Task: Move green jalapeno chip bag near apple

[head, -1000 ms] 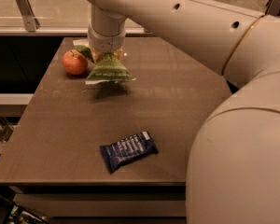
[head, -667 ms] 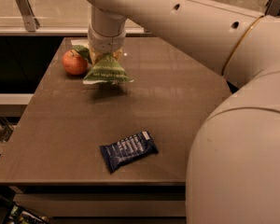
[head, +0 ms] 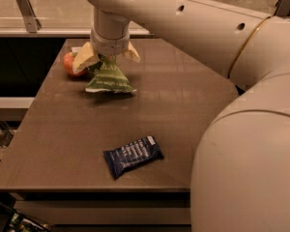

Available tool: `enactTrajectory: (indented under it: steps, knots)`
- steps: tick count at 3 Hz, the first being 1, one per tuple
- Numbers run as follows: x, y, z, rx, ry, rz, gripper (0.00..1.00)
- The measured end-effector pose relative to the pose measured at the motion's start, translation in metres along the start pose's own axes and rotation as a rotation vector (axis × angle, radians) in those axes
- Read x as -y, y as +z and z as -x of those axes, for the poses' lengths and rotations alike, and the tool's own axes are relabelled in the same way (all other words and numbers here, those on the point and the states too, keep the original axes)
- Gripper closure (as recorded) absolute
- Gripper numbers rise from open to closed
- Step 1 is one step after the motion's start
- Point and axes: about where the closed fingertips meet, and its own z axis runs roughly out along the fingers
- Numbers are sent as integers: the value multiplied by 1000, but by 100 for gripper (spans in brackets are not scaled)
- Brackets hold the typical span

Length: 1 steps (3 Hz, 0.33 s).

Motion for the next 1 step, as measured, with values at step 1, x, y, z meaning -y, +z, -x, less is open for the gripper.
enactTrajectory:
  steps: [1]
  knots:
    - [0,0,0,0,0,0,0]
